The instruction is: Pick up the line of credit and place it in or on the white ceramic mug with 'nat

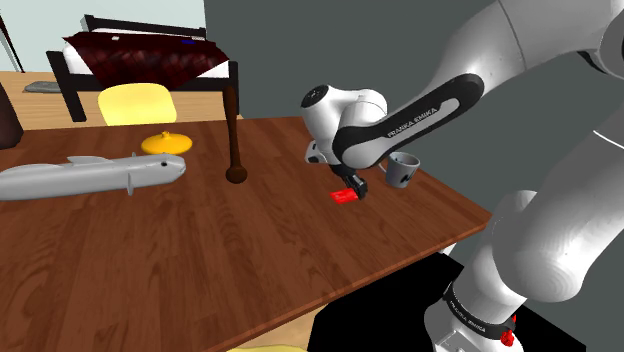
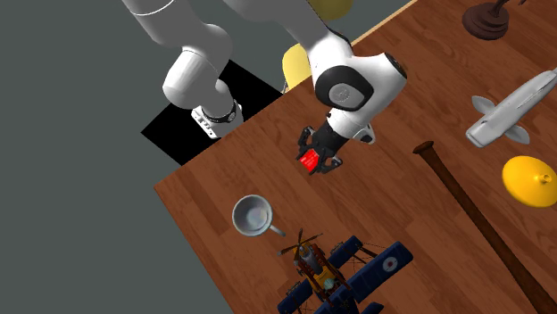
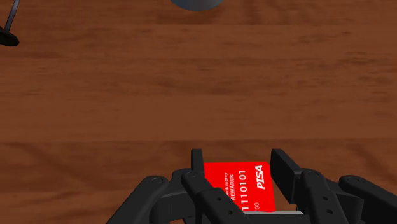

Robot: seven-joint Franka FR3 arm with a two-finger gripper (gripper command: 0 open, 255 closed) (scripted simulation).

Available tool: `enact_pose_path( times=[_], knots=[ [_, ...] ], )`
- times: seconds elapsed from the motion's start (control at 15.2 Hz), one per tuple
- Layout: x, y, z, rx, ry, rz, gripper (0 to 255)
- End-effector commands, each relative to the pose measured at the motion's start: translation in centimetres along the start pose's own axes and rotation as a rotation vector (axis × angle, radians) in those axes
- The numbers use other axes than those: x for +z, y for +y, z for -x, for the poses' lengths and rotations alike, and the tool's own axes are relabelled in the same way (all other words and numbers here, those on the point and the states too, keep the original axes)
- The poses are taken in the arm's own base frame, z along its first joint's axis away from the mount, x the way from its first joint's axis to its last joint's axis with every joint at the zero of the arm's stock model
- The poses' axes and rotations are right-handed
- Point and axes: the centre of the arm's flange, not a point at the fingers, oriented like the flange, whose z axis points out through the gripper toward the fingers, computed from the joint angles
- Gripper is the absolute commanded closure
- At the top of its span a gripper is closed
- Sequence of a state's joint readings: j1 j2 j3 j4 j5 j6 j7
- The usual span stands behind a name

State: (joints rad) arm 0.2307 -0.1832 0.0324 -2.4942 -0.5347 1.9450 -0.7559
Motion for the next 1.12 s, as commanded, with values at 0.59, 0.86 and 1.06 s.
enact_pose_path(
  times=[0.59, 0.86, 1.06],
  knots=[
    [-4.9, 0.0, 3.2, 0.000, 0.000, 0.000, 255],
    [-6.6, 0.0, 4.4, 0.000, 0.000, 0.000, 255],
    [-7.9, 0.0, 5.3, 0.000, 0.000, 0.000, 255]
  ],
)
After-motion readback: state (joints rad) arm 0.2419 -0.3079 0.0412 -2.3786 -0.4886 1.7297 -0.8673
